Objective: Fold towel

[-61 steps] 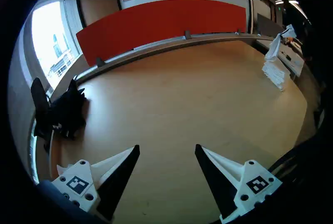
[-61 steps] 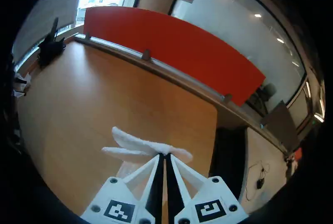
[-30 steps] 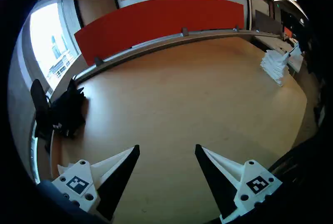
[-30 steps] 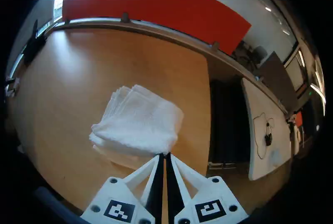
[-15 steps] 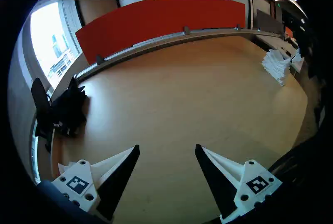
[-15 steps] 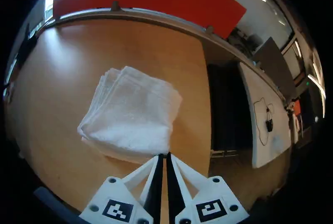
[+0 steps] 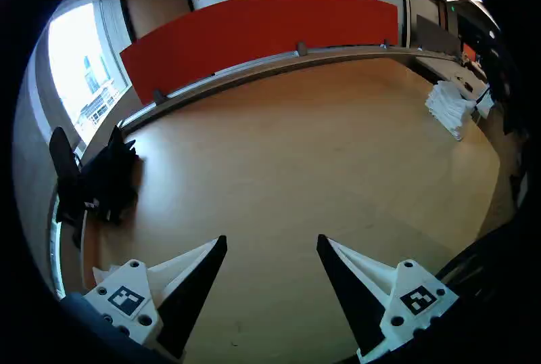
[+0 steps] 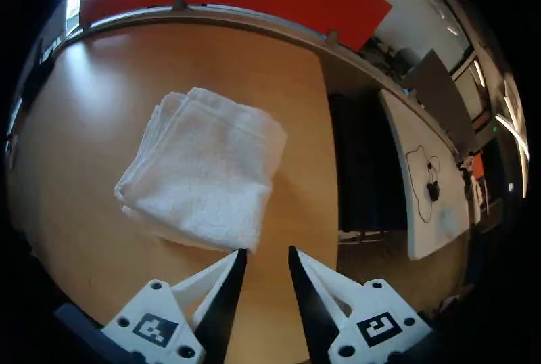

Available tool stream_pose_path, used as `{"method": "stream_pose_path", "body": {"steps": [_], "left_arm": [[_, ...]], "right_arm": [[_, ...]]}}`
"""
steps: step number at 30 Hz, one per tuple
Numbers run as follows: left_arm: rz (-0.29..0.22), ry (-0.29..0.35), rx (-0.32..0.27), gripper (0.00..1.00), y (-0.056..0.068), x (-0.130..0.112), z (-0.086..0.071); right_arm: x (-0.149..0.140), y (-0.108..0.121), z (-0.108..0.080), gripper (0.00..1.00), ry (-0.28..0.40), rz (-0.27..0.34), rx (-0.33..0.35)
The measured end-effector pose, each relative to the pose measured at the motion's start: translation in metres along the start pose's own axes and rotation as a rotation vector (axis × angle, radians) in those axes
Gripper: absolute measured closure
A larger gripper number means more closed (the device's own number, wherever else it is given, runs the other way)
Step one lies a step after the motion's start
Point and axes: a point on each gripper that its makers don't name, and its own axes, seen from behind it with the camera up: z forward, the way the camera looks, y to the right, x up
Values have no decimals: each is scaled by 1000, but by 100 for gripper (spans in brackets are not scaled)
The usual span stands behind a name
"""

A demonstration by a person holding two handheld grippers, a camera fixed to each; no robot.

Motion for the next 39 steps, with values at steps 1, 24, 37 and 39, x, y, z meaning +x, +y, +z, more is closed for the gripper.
{"method": "stream_pose_path", "body": {"steps": [1, 24, 37, 39], "left_arm": [[0, 0, -1, 1, 0, 0, 0], [-6, 7, -5, 1, 2, 1, 0], [-33, 5, 22, 1, -10, -5, -8], [-34, 5, 26, 1, -11, -7, -9]], "right_arm": [[-1, 1, -1, 42, 0, -1, -2], [24, -17, -10, 11, 61, -27, 45], [69, -40, -3, 10, 113, -58, 77], [76, -44, -1, 10, 121, -63, 83]]}}
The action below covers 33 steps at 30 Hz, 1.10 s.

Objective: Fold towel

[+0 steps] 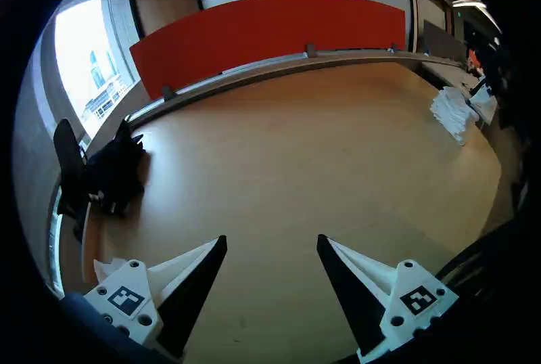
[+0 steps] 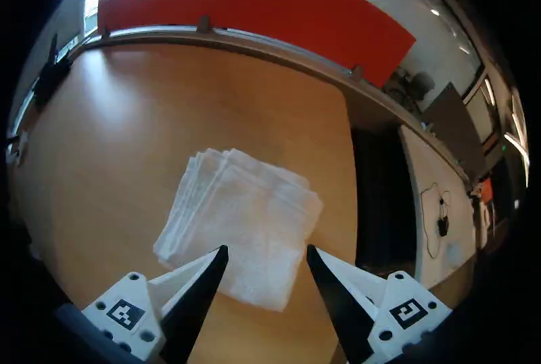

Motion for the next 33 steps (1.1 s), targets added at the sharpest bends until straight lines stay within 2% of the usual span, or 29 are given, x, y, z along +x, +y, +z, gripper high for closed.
{"method": "stream_pose_path", "body": {"steps": [9, 18, 27, 33], "left_arm": [[-27, -8, 24, 1, -9, -9, -6], [-39, -9, 35, 1, -13, -12, -8], [-41, -6, 39, 1, -15, -11, -8], [-45, 0, 44, 1, -16, -9, -8]], "right_arm": [[28, -16, 12, 11, 22, -28, 30], [39, -23, 17, 11, 29, -42, 42], [45, -26, 17, 11, 44, -29, 46], [56, -34, 15, 11, 94, 22, 55]]}}
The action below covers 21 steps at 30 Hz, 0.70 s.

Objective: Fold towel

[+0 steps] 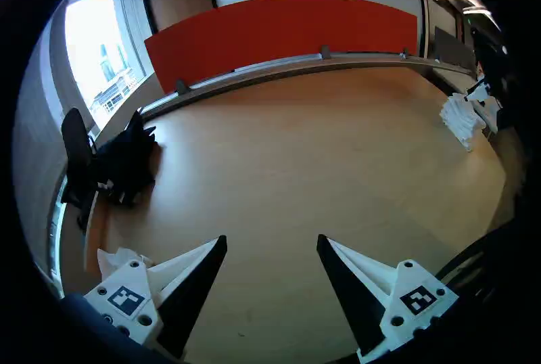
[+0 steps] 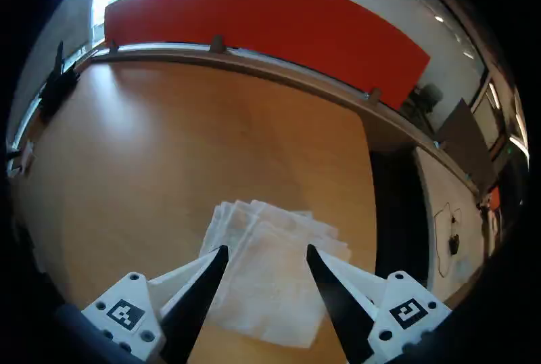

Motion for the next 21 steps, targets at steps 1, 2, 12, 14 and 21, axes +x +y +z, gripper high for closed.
{"method": "stream_pose_path", "body": {"steps": [1, 2, 12, 14, 21], "left_arm": [[-1, 2, 1, 1, 0, 1, 0], [-2, 4, 3, 1, -1, 1, 0], [-10, 21, 13, 1, -3, 7, -1], [-15, 25, 14, 1, -3, 8, 0], [-35, 41, 14, 1, -3, 14, 1]], "right_arm": [[3, -1, 0, 11, 14, 17, 0], [5, -2, 0, 11, 26, 31, 0], [34, -4, -11, 11, 192, 178, -23], [42, -6, -15, 11, 233, 205, -26], [63, -13, -30, 11, 367, 285, -40]]}}
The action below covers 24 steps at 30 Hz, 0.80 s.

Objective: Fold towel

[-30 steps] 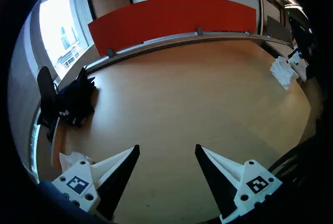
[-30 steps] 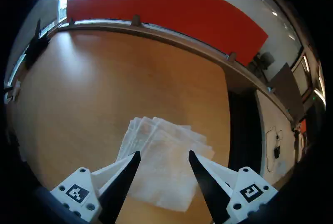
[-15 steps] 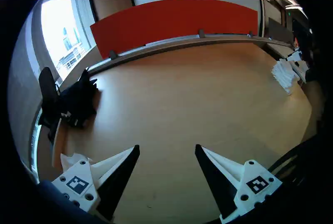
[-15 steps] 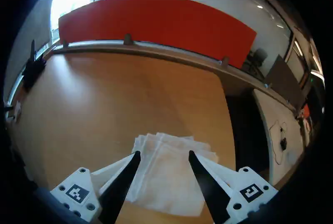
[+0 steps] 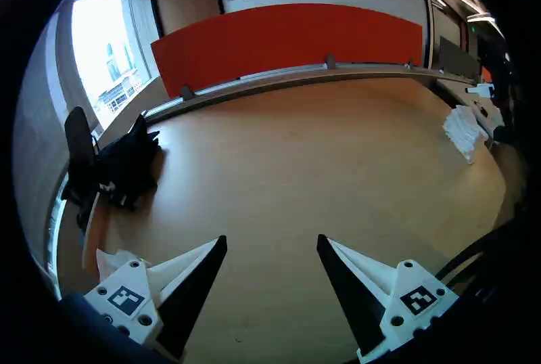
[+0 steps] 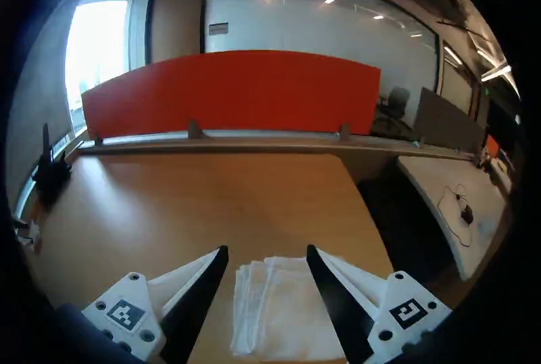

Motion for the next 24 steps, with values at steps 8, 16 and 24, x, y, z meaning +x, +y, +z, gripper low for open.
{"method": "stream_pose_path", "body": {"steps": [8, 16, 24], "left_arm": [[-23, 27, 8, 1, -3, 9, 1], [-45, 53, 11, 1, -7, 19, 2], [-75, 131, 31, 1, -17, 44, 1]], "right_arm": [[21, -10, -13, 11, 143, 58, -11], [30, -13, -19, 11, 210, 70, -22], [41, -18, -27, 11, 256, 57, -25]]}}
